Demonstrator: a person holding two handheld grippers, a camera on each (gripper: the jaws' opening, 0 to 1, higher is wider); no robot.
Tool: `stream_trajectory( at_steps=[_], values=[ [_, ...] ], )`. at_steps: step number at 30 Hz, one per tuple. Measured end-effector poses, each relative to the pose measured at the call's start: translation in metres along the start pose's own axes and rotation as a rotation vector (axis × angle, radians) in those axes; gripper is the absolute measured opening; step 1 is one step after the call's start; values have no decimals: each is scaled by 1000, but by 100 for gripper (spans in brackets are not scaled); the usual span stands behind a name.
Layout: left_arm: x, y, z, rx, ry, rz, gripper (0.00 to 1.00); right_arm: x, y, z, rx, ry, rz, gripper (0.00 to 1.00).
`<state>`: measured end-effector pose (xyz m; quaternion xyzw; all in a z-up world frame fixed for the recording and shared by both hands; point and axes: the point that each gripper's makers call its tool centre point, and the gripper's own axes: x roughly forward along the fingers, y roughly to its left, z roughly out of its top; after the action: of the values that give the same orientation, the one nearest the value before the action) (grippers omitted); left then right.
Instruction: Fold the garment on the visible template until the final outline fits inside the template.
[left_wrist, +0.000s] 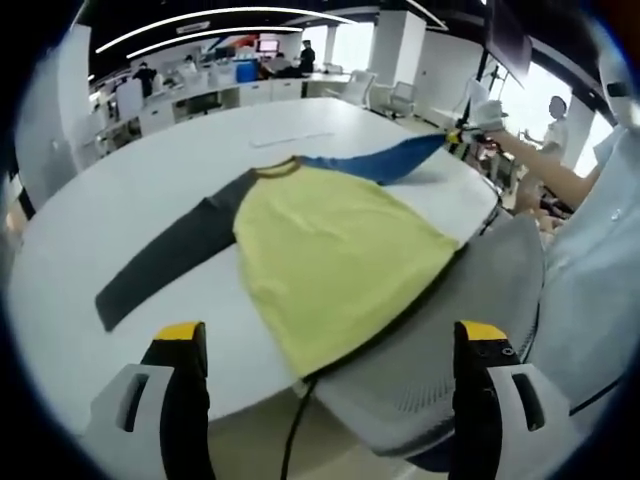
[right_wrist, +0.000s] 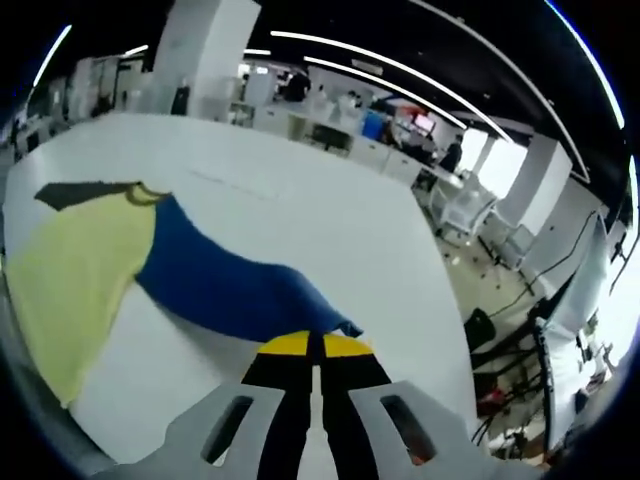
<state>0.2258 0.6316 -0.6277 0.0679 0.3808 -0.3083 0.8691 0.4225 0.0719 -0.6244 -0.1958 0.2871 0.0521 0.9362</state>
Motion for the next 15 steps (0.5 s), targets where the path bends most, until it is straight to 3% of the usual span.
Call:
stream_trajectory(
  at_steps=[15],
  values=[
    [-3,4,-2,-5,-21,6,100,-14,29,65,-108,-119,29,2]
  ],
)
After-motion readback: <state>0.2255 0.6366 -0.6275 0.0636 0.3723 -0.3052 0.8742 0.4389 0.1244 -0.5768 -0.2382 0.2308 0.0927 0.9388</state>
